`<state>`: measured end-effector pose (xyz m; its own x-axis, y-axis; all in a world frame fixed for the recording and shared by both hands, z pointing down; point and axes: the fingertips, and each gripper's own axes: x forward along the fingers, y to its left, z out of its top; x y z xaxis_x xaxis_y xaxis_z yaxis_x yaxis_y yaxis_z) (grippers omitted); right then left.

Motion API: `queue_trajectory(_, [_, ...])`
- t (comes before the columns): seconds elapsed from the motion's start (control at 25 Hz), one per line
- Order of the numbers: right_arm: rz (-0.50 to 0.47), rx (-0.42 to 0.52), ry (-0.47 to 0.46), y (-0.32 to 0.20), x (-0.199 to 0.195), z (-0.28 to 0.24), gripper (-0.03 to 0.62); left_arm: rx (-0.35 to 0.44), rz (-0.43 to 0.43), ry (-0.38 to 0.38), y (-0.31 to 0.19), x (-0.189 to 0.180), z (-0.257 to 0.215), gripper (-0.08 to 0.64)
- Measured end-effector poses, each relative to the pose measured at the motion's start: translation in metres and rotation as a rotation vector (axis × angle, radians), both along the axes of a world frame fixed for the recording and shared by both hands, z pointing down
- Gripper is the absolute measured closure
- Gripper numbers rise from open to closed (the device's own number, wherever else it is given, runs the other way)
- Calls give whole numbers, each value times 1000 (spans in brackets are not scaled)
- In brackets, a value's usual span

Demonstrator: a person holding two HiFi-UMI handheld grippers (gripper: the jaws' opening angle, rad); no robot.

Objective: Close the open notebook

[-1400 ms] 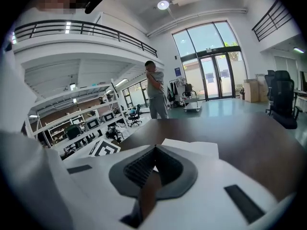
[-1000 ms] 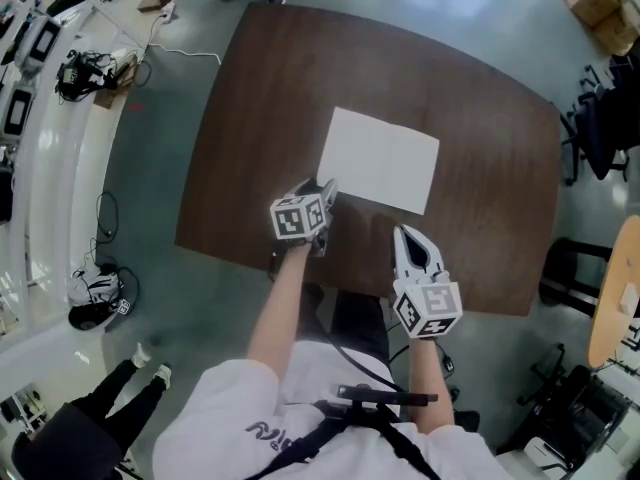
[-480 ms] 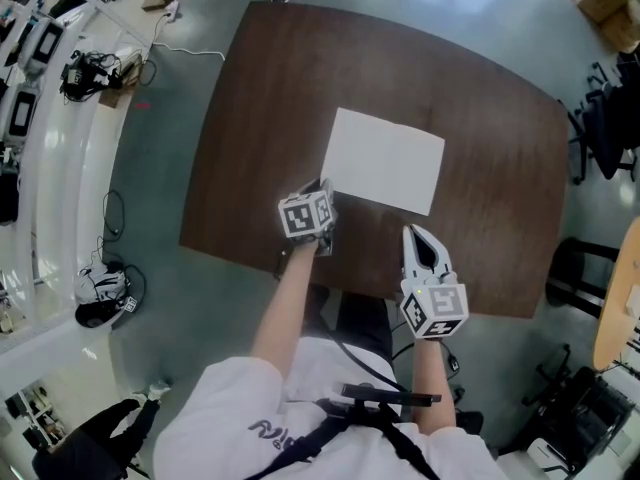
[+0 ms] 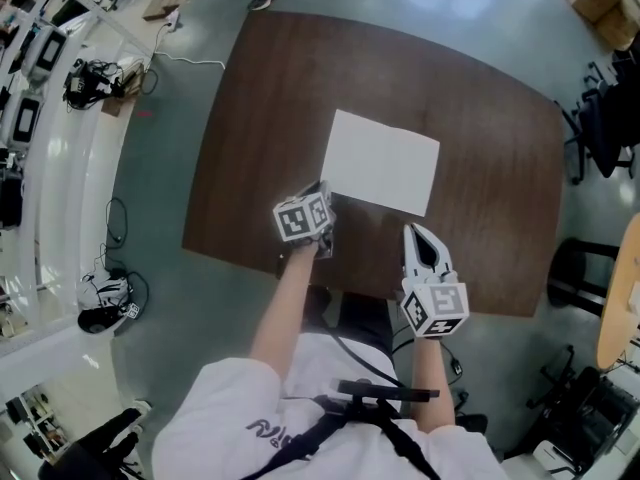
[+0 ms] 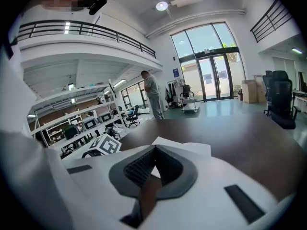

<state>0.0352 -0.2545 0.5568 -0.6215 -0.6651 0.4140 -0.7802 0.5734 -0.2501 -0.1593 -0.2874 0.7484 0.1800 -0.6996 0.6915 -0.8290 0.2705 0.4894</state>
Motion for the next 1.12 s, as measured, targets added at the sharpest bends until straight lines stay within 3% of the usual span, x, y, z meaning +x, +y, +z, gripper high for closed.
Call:
queue_trajectory(0.4, [13,37,-34,7,4,-24,598,80,93,-98,4,22,-50,517])
queue_trajectory(0.76, [71,52,-54,7,29,-30,598,159,249,-209,-4,61,-90,522])
queue_trajectory(1.12, [136,53,-72,5,55,-29,598,211,382,-227,-11,113,-112,522])
